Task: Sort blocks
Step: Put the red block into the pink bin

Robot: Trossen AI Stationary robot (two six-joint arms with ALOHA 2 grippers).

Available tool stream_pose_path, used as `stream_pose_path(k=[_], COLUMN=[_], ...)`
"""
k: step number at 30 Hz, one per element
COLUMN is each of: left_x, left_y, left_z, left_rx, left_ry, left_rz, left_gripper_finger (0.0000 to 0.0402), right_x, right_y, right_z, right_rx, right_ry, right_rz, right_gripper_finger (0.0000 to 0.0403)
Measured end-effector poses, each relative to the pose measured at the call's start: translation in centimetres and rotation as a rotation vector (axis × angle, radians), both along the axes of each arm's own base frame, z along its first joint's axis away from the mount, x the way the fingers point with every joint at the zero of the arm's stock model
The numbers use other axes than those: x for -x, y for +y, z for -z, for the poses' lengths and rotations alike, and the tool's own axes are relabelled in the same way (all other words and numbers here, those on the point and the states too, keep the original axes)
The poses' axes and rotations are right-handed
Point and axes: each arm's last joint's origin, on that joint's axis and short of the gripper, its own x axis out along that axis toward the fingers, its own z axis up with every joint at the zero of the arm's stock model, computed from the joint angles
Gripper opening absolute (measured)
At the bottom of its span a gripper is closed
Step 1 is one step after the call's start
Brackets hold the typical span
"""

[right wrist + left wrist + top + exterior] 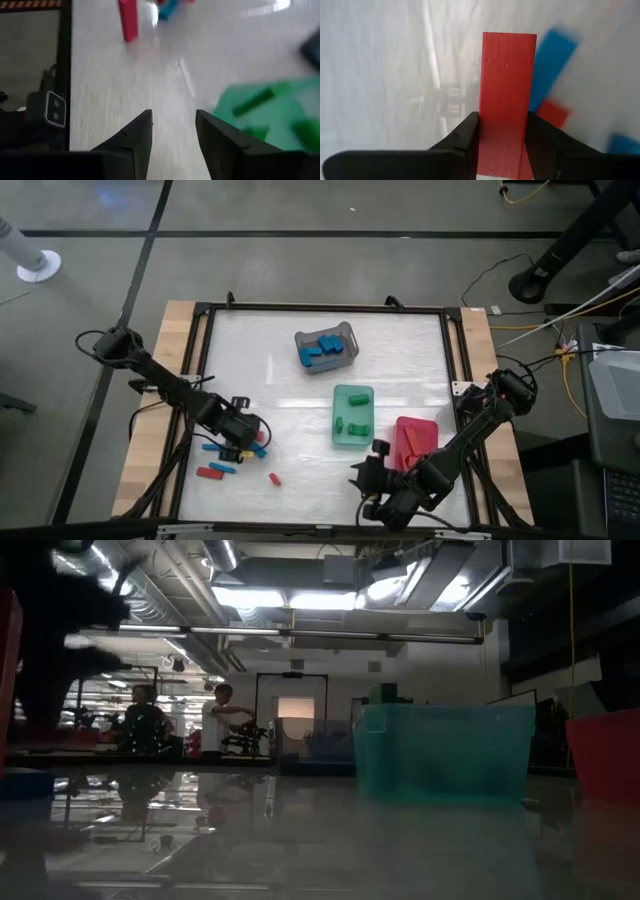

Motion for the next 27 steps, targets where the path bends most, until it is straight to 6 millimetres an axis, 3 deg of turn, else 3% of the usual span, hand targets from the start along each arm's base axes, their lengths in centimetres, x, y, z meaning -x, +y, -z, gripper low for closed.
stream_pose_path(k=[13,21,27], left_x=[-3.5,-5.3,-6.4], left_y=[-2.0,-3.1,-3.3], left_z=[-7.3,-9.7,-10.9], left_rx=[0.091,0.253,0.384], left_ry=[-0.25,-0.476,-0.594], left_rz=[0.129,0.138,0.164], left_gripper_finger=[0.0108,0.0114,0.0116], right_x=[-1.5,-3.3,-5.1], right_y=[1.0,0.6,-0.6], right_z=[-1.7,-3.6,-4.2], right_rx=[0.318,0.571,0.634], right_ry=[-0.193,-0.319,-0.351], right_rz=[-0.225,-0.317,-0.459], right_gripper_finger=[0.0154,0.0154,0.0154])
